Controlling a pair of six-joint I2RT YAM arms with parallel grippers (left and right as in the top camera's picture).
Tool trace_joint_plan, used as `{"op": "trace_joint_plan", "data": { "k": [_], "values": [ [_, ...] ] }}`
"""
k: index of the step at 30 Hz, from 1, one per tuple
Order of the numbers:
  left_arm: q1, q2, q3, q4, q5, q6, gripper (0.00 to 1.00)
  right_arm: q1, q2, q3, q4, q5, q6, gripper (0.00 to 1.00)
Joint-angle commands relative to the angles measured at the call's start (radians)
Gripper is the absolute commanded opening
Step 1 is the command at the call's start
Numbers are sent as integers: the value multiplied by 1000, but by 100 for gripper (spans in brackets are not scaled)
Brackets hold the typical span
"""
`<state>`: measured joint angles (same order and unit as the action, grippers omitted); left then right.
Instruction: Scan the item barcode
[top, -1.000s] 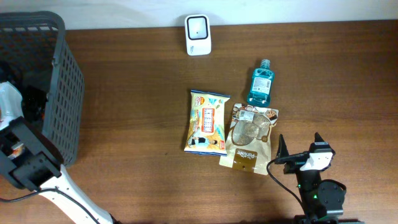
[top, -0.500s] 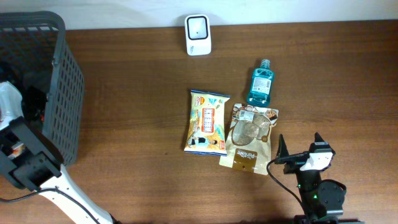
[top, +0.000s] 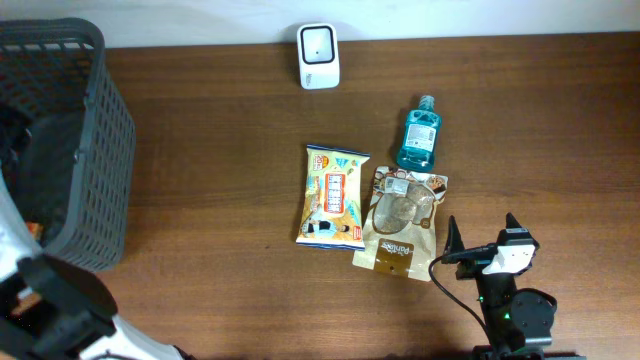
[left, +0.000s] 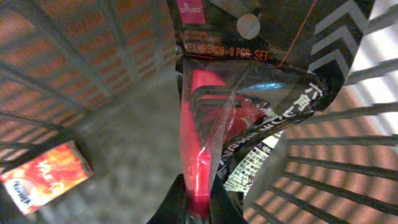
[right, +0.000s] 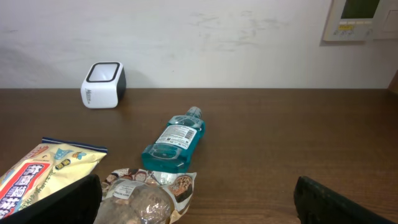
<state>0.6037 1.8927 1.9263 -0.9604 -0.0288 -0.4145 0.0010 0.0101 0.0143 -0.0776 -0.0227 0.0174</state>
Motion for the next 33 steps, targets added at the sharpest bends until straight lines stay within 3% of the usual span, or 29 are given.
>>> {"op": "trace_joint_plan", "data": {
  "k": [1, 12, 17, 23, 33],
  "values": [
    [5, -122, 18, 14, 86, 9, 2, 5, -6, -9, -1, 9, -5, 98],
    [-10, -372, 18, 112, 689, -25, 0, 5, -6, -9, -1, 9, -5, 98],
    [-150, -414, 18, 113, 796, -48, 0, 5, -6, -9, -2, 9, -6, 98],
    [-467, -385, 18, 109, 744, -47, 0, 5, -6, -9, -2, 9, -6, 98],
    [-983, -154, 18, 73, 351, -48, 0, 5, -6, -9, -1, 9, -6, 98]
  ]
}}
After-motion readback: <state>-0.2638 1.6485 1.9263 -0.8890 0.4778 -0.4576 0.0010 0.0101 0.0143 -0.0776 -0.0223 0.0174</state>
